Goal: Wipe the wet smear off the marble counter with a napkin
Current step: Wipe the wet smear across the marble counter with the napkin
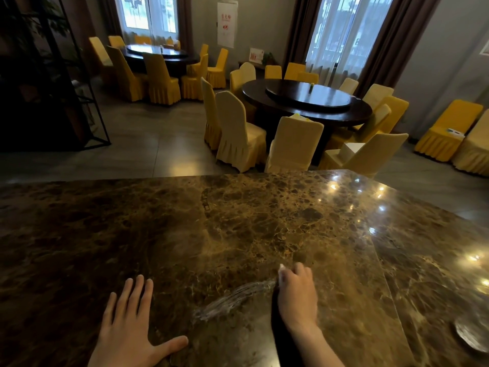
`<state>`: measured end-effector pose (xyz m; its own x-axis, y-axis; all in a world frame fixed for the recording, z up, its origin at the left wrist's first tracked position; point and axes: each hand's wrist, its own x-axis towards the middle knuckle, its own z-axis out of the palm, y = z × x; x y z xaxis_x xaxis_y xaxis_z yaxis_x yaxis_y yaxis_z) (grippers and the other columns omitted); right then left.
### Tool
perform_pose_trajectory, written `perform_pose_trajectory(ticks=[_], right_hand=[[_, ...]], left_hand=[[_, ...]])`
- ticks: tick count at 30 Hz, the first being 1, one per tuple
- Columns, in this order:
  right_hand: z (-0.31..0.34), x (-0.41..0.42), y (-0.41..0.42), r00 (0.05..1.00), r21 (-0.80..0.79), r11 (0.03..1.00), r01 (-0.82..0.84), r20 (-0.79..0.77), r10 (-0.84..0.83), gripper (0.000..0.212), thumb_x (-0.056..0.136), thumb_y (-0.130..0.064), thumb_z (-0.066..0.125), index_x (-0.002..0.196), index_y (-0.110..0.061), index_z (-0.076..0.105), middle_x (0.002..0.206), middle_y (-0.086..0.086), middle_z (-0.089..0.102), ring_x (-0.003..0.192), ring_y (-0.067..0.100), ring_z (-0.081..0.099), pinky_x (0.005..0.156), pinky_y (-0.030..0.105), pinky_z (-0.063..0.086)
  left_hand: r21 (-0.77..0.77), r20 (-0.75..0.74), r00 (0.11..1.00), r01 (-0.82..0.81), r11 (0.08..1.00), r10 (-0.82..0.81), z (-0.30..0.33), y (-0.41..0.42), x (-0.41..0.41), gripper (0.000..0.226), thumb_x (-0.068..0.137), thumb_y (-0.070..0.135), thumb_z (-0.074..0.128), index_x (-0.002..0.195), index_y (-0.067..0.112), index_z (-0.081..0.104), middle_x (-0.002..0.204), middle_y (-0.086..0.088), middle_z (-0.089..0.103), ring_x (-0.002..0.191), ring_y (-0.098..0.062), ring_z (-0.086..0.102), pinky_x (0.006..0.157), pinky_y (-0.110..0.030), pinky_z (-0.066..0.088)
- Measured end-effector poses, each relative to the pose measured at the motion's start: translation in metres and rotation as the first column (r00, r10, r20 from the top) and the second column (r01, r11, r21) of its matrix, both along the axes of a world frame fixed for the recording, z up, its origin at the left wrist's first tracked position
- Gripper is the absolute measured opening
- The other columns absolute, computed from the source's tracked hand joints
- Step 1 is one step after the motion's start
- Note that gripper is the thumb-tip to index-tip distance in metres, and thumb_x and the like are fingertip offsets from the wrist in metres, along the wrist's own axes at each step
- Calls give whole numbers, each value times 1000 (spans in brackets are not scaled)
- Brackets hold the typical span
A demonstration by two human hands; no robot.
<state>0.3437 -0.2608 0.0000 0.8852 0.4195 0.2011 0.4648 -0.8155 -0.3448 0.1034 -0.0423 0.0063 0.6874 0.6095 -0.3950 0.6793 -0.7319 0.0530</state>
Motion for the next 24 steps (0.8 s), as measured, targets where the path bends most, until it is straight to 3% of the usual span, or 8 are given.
perform_pose_trajectory(ticks=[4,8,10,13,16,18,20,24], right_hand=[[4,-31,24,956,46,956,-288,-33,290,25,98,-21,57,119,-24,71,100,-10,53,97,10,42,78,21,41],[6,-25,8,926,1,926,-377,-37,377,24,95,-22,57,115,-24,70,105,-8,58,99,16,45,83,28,46],[8,-21,-1,932,2,932,-361,-30,361,14,97,-22,61,106,-22,72,103,-5,58,95,18,46,73,29,44],[15,-6,-11,971,113,966,-231,-43,237,4,85,-12,77,84,-16,76,86,-3,53,79,20,53,62,32,41],[22,23,-25,998,244,968,63,-33,-56,13,84,-4,76,88,-16,79,80,-5,54,68,16,51,59,30,38],[25,40,-37,985,188,967,173,-31,-170,12,88,-5,71,89,-15,78,82,-2,56,70,20,52,60,29,38],[16,42,-43,988,75,986,150,-53,-146,11,89,-5,70,87,-11,79,84,3,61,79,26,58,62,32,41],[4,29,-46,1000,51,999,-7,-29,9,10,87,-5,68,81,-12,72,86,1,66,85,25,58,70,36,48]], left_hand=[[-4,-12,1000,0,1000,0,1,0,0,156,29,118,-3,145,19,-40,158,-2,-43,150,-22,-36,130,-51,-14],[1,-23,1000,5,1000,-5,3,0,1,157,27,117,-7,144,19,-41,157,-3,-45,151,-22,-35,130,-51,-13],[-3,-26,1000,5,1000,-5,3,0,1,157,25,116,-8,144,18,-41,157,-3,-44,151,-22,-35,130,-51,-13],[-4,-26,1000,9,1000,-9,3,0,2,158,25,116,-10,145,18,-41,157,-3,-44,151,-23,-34,130,-51,-13],[1,-14,1000,1,1000,-1,0,1,1,157,26,116,-8,145,18,-41,157,-3,-44,151,-23,-34,130,-51,-13],[22,4,1000,8,1000,-8,-4,0,-2,156,29,117,-6,145,19,-40,157,-3,-44,151,-22,-35,130,-51,-14],[11,11,1000,-19,1000,19,-10,-3,-13,155,31,118,-3,146,19,-39,158,-2,-43,150,-21,-35,130,-50,-14],[21,60,998,-16,1000,15,-16,-5,-13,153,37,118,3,147,20,-38,160,-1,-42,150,-20,-36,129,-50,-16]])
